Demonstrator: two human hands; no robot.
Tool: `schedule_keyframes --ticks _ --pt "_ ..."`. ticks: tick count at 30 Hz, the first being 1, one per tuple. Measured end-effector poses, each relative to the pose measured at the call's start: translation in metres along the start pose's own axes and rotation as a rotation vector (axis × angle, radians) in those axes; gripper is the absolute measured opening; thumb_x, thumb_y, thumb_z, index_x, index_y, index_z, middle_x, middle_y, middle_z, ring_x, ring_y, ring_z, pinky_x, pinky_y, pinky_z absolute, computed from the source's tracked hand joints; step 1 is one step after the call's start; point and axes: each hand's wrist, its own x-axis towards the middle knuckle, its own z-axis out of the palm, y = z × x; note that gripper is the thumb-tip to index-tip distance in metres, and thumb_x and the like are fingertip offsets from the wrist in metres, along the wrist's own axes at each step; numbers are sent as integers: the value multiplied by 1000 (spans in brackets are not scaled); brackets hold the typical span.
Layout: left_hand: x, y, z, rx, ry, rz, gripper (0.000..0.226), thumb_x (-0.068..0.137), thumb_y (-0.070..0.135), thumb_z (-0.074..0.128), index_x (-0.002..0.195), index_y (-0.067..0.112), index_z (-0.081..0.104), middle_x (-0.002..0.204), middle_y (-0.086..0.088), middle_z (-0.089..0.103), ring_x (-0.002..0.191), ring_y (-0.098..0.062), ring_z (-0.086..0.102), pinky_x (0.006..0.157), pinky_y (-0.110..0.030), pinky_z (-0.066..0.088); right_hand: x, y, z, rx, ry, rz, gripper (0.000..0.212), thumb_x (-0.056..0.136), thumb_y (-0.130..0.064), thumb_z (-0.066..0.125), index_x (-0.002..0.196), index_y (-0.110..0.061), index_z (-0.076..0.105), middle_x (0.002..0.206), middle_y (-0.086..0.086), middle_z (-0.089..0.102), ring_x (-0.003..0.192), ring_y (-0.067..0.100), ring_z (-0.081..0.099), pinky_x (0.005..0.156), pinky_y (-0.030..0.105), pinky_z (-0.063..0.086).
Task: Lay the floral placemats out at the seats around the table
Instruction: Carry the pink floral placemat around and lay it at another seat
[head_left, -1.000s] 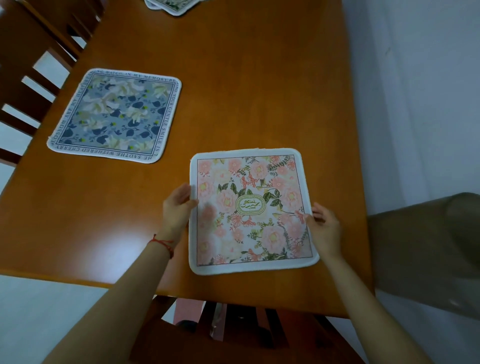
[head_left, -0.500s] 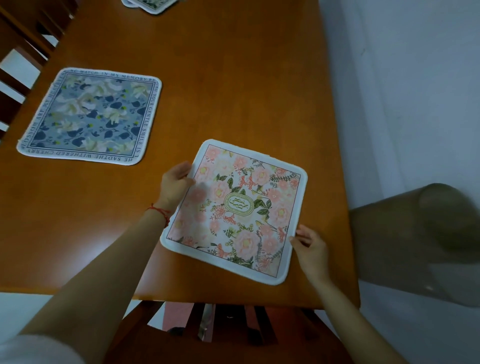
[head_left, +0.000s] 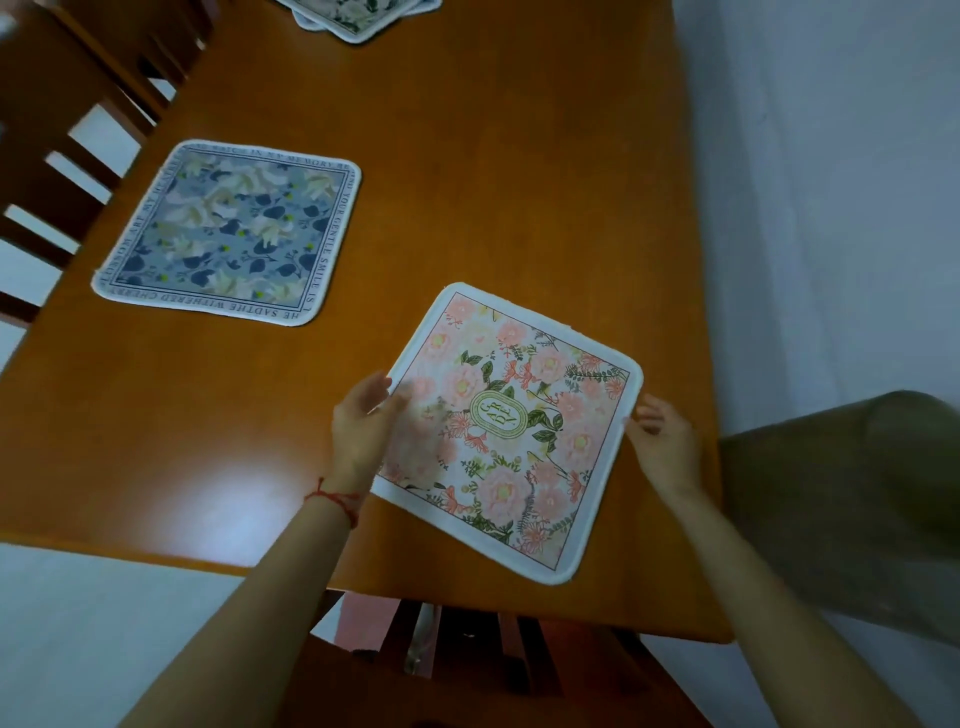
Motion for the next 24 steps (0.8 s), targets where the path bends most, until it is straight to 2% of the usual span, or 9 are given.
schedule_keyframes --ticks 4,6,8,12,17,24 --pt "-32 -20 -8 -82 116 -143 46 86 14 61 129 2 49 123 -15 58 105 -29 57 85 -33 48 37 -16 -1 -136 -50 -175 42 87 -13 59 126 -1 49 121 18 57 110 31 54 93 44 47" --pt "-43 -28 -9 -55 162 -187 44 86 13 61 127 2 50 121 -14 59 101 -26 55 85 -32 44 52 -23 2 -197 -64 -231 45 87 -13 58 128 0 46 126 20 53 116 34 49 98 45 42" --pt "-51 -35 -11 -21 196 -210 42 85 13 62 124 5 52 119 -11 58 104 -24 53 88 -33 44 63 -29 6 -244 -88 -267 44 88 -11 57 129 0 46 127 21 52 119 34 47 100 45 40" --pt "-57 -41 -15 -1 232 -259 44 84 12 62 126 8 51 125 -13 55 113 -28 51 88 -34 43 77 -38 15 -229 -141 -261 45 88 -13 58 129 -1 46 130 19 51 121 33 45 102 44 38" --pt "-65 -40 -16 -5 268 -316 50 83 10 64 130 7 47 127 -13 55 116 -27 52 88 -35 42 84 -41 23 -169 -156 -263 46 85 -14 62 128 -4 48 125 16 56 117 31 48 100 46 40" --pt "-69 -44 -11 -95 200 -322 61 82 3 63 137 7 38 131 -13 52 117 -26 50 94 -38 42 80 -37 25 -122 -129 -262 44 83 -8 62 125 -2 51 115 18 59 108 33 52 95 47 43"
